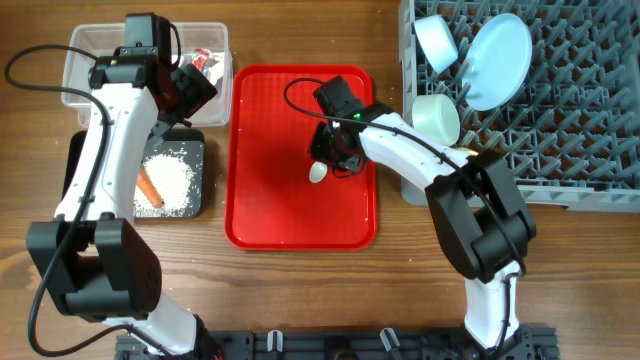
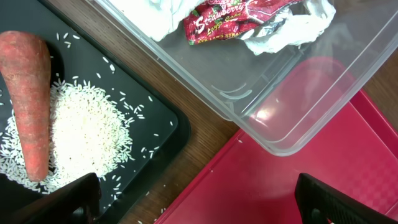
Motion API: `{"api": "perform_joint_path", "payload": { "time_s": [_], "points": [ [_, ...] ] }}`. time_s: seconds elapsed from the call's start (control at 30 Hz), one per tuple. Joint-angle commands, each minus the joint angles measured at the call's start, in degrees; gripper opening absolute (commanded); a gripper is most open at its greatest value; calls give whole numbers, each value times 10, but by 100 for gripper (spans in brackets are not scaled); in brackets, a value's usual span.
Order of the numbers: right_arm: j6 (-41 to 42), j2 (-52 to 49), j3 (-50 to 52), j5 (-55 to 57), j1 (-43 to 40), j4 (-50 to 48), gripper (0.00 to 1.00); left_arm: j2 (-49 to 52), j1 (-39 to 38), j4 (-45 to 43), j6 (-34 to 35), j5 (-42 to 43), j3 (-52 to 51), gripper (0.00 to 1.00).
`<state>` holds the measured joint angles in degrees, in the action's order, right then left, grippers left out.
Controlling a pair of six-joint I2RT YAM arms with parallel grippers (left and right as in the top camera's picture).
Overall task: Sort waste into correct bins and load items into the dishwasher rack
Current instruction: 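Grasp the white spoon on the red tray with the right gripper, then carry the spoon to the dish rack and insert it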
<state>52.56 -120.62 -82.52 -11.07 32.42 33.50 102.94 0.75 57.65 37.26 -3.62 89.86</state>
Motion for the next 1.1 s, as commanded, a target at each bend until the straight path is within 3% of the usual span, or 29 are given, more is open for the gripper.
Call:
{"api": "perform_joint_path", "payload": {
  "time_s": [0.0,0.2,0.37,0.47,0.63,0.8,0.87,1.0,1.07],
  "points": [
    [6,-23,-1,10,-2,-3,21,0,0,1,11,-8,7,100],
    [13,-26,-2,1,-2,-5,7,0,0,1,11,-8,7,100],
    [-118,-11,-37,-66,-6,9,4,0,0,1,11,-8,7,100],
    [-181,44,-47,-61,-30,43,4,0,0,1,11,-8,7,100],
    [-273,217,-47,-14,-95,110,4,0,0,1,11,-8,7,100],
    [-261,371,-47,131,-161,202,4,0,0,1,11,-8,7,100],
    [-212,421,-47,228,-206,274,4,0,0,1,11,-8,7,100],
    [-192,436,-31,306,-280,335,4,0,0,1,11,-8,7,100],
    [-139,433,3,306,-321,335,4,0,0,1,11,-8,7,100]
  ]
}}
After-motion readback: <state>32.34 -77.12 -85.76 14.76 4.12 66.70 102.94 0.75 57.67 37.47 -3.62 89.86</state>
